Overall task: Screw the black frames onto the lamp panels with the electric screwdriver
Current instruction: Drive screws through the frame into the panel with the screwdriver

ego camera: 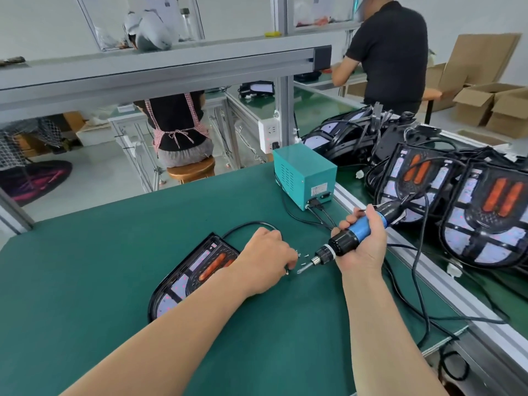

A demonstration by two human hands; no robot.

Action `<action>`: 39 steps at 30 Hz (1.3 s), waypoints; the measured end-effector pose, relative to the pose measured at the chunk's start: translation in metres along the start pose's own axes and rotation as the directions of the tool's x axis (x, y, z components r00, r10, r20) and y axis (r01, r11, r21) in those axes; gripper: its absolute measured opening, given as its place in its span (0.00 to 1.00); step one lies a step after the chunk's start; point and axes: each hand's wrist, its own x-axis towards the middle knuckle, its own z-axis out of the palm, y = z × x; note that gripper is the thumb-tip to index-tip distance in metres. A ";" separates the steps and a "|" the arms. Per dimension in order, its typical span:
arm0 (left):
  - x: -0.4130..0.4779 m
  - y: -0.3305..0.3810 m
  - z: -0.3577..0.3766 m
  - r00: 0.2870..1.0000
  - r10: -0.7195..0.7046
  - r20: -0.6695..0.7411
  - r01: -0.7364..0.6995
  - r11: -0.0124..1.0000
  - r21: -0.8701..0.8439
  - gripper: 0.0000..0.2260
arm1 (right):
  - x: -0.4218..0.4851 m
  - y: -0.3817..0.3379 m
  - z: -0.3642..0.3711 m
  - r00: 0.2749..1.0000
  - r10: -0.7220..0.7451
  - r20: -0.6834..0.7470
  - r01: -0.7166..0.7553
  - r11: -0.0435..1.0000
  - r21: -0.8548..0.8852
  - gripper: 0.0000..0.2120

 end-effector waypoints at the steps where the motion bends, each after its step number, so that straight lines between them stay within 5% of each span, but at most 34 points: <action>1: 0.001 0.000 0.001 1.000 0.002 -0.002 -0.002 1.000 0.001 0.07 | 0.000 0.000 0.000 1.000 -0.002 0.002 0.002 1.000 0.002 0.10; 14: 0.001 0.003 0.008 0.998 0.029 -0.049 -0.031 0.999 -0.044 0.07 | 0.003 0.000 -0.003 1.000 0.001 0.020 -0.002 1.000 0.026 0.09; 16: -0.009 0.011 0.007 0.994 -0.043 -0.102 0.023 0.981 -0.195 0.05 | 0.003 -0.001 -0.003 1.000 0.006 0.027 -0.007 1.000 0.030 0.10; 18: -0.026 0.019 0.005 0.969 -0.198 -0.151 0.096 0.857 -0.507 0.02 | 0.002 -0.003 -0.003 0.999 0.008 0.037 -0.009 0.999 0.034 0.10; 21: -0.059 0.027 -0.001 0.908 -0.416 -0.060 0.162 0.479 -0.863 0.07 | -0.003 -0.004 0.000 1.000 0.001 0.022 -0.002 0.999 0.046 0.10; 23: -0.081 0.028 -0.004 0.882 -0.471 0.030 0.149 0.218 -0.965 0.08 | -0.012 -0.003 0.005 0.999 -0.012 0.030 0.010 0.998 0.064 0.10; 26: -0.107 0.026 -0.005 0.827 -0.554 0.099 0.114 -0.007 -0.993 0.08 | -0.032 0.003 0.023 0.995 -0.029 0.097 0.024 0.999 0.047 0.10; 30: -0.126 0.026 -0.008 0.765 -0.620 0.175 0.058 -0.205 -0.977 0.06 | -0.067 0.017 0.052 0.987 -0.038 0.155 0.044 0.999 -0.032 0.10; 39: -0.148 0.024 -0.012 0.748 -0.613 0.253 0.023 -0.357 -0.934 0.08 | -0.108 0.028 0.074 0.988 -0.101 0.120 0.118 0.982 -0.148 0.06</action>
